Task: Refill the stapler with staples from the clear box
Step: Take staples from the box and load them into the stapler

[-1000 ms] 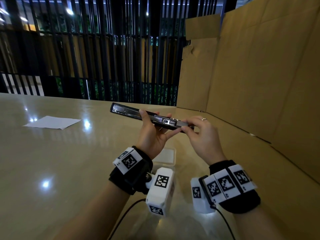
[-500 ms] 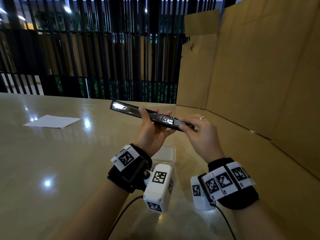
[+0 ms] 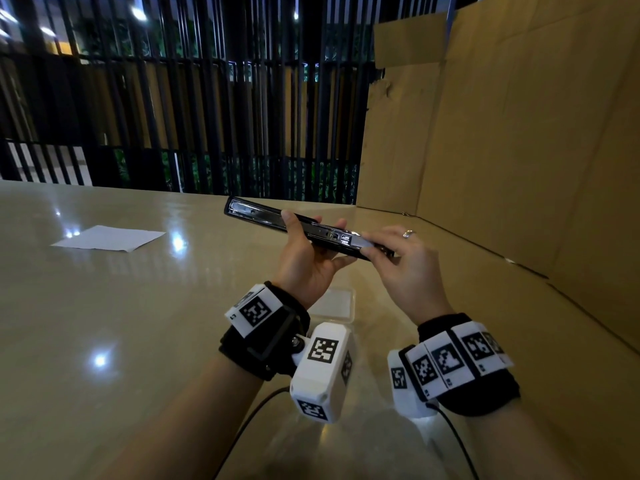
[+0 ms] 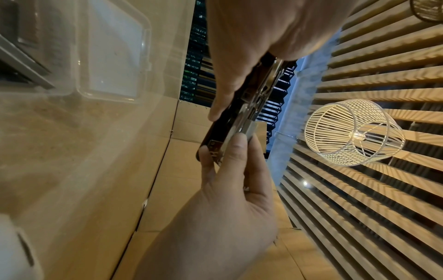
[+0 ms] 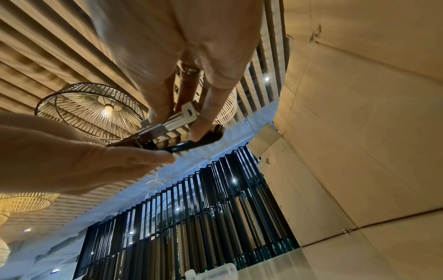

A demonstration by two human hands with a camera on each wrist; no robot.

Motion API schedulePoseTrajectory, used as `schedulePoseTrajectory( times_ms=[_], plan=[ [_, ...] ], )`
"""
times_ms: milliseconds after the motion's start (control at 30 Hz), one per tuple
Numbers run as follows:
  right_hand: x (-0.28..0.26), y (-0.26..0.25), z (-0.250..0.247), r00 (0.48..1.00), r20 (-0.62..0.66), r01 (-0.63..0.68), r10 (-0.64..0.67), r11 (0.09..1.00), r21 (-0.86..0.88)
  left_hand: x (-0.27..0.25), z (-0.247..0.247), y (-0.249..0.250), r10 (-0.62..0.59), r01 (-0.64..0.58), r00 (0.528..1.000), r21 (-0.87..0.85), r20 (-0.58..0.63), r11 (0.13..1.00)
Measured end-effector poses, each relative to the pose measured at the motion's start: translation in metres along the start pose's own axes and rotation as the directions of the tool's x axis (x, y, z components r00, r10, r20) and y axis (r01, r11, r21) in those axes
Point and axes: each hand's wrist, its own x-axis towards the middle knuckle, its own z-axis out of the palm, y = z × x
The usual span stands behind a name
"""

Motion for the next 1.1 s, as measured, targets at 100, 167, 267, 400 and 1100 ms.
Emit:
schedulePoseTrajectory(
  times_ms=[100, 167, 267, 400, 1100],
  plan=[
    [-0.001, 0.002, 0.002, 1.0, 0.025, 0.014, -0.013, 0.999, -0.035, 0.001, -0.001, -0.001, -0.005, 0.005, 1.0, 0.024, -0.011, 1.0],
    [-0.001, 0.002, 0.004, 1.0, 0.025, 0.0, 0.001, 0.998, -0.06, 0.001, -0.001, -0.002, -0.008, 0.009, 1.0, 0.026, -0.021, 1.0],
    [-0.002, 0.001, 0.006, 1.0, 0.0, -0.03, 0.03, 0.998, -0.06, 0.001, -0.002, -0.004, -0.012, 0.012, 1.0, 0.003, -0.023, 1.0],
    [0.001, -0.001, 0.004, 0.991, 0.025, -0.129, 0.129, 0.992, 0.013, 0.002, -0.002, -0.003, -0.007, 0.007, 1.0, -0.005, -0.028, 1.0],
    [-0.004, -0.008, 0.006, 0.935, -0.067, -0.354, 0.348, 0.914, -0.198, -0.008, 0.006, -0.014, 0.182, -0.171, 0.979, 0.118, -0.09, 0.978]
  ],
)
